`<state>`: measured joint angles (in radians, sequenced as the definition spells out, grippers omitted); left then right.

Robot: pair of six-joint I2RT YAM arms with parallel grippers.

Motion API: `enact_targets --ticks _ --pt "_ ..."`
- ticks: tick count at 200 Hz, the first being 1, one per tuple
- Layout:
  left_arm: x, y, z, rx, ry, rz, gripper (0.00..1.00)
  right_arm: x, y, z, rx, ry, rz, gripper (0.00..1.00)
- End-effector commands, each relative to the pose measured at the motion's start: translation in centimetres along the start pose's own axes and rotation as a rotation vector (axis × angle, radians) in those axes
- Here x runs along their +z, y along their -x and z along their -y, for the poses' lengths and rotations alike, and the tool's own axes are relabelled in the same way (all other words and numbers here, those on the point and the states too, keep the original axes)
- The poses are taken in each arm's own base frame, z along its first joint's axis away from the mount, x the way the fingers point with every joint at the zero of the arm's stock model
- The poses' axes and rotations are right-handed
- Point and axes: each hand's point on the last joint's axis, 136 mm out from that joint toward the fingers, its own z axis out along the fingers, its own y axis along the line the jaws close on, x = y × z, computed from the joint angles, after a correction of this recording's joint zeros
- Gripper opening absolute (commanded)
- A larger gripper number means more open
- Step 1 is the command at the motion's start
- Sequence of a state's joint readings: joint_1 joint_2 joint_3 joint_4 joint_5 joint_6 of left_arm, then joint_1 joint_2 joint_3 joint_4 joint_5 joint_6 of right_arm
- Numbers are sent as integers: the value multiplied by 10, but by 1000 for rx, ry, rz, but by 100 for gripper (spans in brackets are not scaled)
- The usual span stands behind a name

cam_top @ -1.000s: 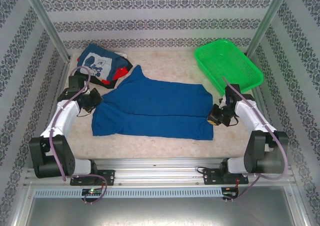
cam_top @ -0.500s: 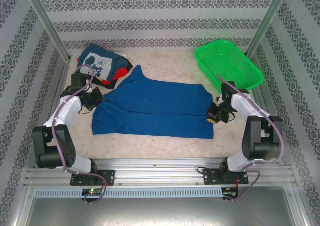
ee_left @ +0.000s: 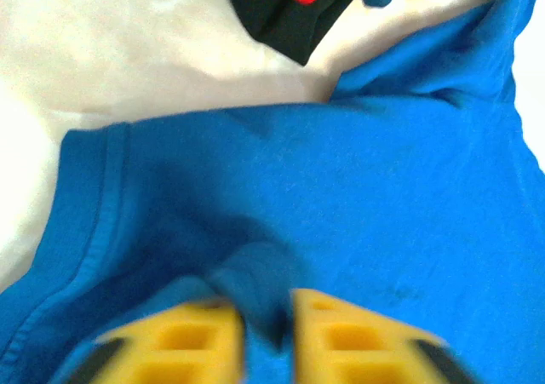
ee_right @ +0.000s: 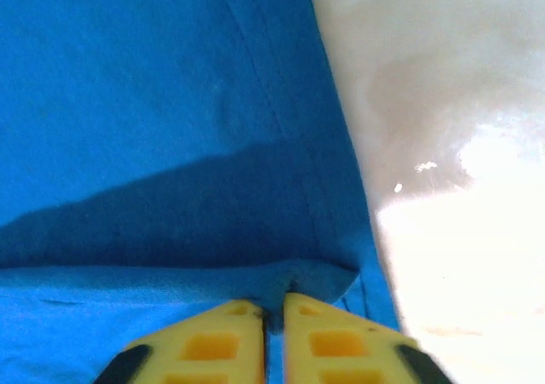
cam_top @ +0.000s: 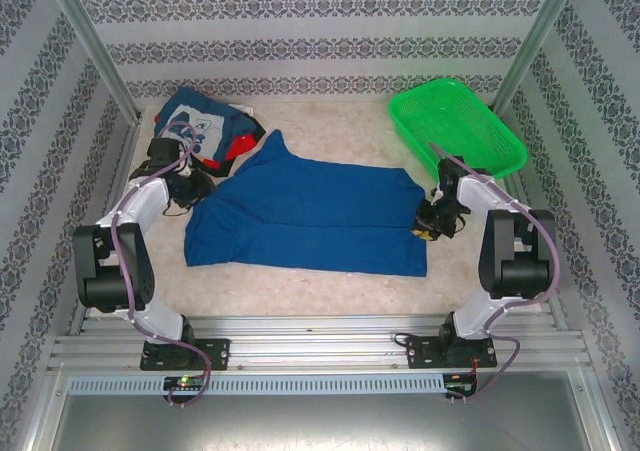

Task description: Fold and stack the t-shirts

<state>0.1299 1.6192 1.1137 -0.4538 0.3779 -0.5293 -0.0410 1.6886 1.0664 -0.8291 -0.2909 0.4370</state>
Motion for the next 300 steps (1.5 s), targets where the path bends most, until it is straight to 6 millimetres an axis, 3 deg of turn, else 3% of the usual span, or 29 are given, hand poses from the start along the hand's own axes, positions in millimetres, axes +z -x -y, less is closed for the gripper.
enact_targets --ticks 1,12,19,25,45,67,92,113,136,170,212,264,300 --pt "-13 25 31 34 -84 65 57 -14 16 -9 -44 -11 59 40" --pt "-28 28 39 28 -91 72 82 -26 19 -13 -61 2 90 53" --pt "-38 27 39 21 -74 69 92 -34 19 -15 -77 2 110 60" --pt "-49 23 39 14 -58 61 94 -41 16 -16 -95 7 121 64" --pt "-78 -8 31 -37 -24 -2 94 -66 0 -20 -128 42 148 76" --pt "-94 -64 -1 -131 64 -94 88 -80 -34 -20 -101 107 146 81" --pt "-96 -122 -37 -233 125 -150 80 -75 -74 -7 -28 136 108 83" --pt "-80 -148 -55 -288 130 -189 72 -56 -98 4 28 155 57 83" --pt "-65 -142 -65 -287 149 -155 69 -39 -104 13 50 141 33 83" --pt "-49 -121 -76 -287 180 -91 65 -23 -92 14 58 125 28 81" --pt "-41 -112 -101 -307 271 -47 56 2 -82 23 89 77 12 78" --pt "-27 -127 -118 -328 316 -87 51 7 -82 28 104 58 16 76" --pt "-19 -132 -126 -332 343 -107 49 12 -85 27 128 70 10 69"
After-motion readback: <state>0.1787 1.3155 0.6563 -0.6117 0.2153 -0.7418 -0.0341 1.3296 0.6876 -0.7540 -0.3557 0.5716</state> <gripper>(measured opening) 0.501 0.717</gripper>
